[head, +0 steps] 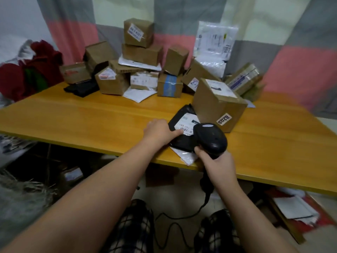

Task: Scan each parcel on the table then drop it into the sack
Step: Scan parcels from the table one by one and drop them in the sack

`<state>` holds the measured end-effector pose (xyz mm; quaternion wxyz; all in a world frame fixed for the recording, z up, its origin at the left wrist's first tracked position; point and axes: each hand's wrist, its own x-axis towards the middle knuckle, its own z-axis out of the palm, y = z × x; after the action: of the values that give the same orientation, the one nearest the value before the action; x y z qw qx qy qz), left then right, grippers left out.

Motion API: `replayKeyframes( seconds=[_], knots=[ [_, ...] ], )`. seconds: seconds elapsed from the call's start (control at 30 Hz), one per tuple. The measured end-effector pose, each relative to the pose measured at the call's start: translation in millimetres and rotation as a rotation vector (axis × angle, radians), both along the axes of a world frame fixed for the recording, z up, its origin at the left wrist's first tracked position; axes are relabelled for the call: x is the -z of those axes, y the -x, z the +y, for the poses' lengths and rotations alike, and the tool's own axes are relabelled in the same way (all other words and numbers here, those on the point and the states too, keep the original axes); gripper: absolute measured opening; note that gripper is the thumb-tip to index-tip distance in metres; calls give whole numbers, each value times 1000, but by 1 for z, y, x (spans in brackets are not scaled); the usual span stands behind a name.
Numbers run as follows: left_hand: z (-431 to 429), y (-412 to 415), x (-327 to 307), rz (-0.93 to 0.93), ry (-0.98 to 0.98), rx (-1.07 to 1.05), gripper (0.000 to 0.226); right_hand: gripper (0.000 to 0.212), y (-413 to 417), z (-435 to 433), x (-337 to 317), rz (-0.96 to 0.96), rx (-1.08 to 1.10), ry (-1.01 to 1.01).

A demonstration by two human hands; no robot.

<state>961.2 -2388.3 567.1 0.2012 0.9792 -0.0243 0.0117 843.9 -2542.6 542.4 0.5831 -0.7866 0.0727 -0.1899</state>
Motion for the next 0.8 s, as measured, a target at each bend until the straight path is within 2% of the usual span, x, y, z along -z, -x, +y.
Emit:
replayKeyframes(
  seconds=[0.07,0.17,0.2,0.3,0.33,0.4,0.5,0.57,0.6,0.63,0.7,0.8],
  knots=[
    [-3,-2,-1,64,60,10,51,19,-2,1,-1,20,20,-35],
    [1,1,-1,76,273,11,41,15,-4,0,-2,28,44,-24],
    [6,4,-2,36,329,14,34,10,-4,0,-1,35,36,6],
    [33,13,-9,-82,503,15,20,17,-1,4,5,33,7,147],
    [45,14,-13,-82,548,15,17,14,1,5,7,24,6,192],
    [72,17,-22,-21,561,43,12,22,4,12,8,-3,-29,217],
    [105,20,-29,70,459,89,14,39,5,29,-3,-110,-157,162],
    [115,19,-25,-37,144,22,31,38,-2,41,-10,-123,-241,191],
    [115,21,-22,-129,-59,-37,40,38,-7,47,-12,-97,-276,215],
    [112,26,-21,-223,-183,-43,44,36,-12,52,-12,-60,-301,241],
    [102,38,-16,-257,-207,127,47,33,-21,59,-8,19,-307,274],
    [94,51,-10,-91,-303,345,60,25,-24,64,-1,70,-210,311]
  ],
)
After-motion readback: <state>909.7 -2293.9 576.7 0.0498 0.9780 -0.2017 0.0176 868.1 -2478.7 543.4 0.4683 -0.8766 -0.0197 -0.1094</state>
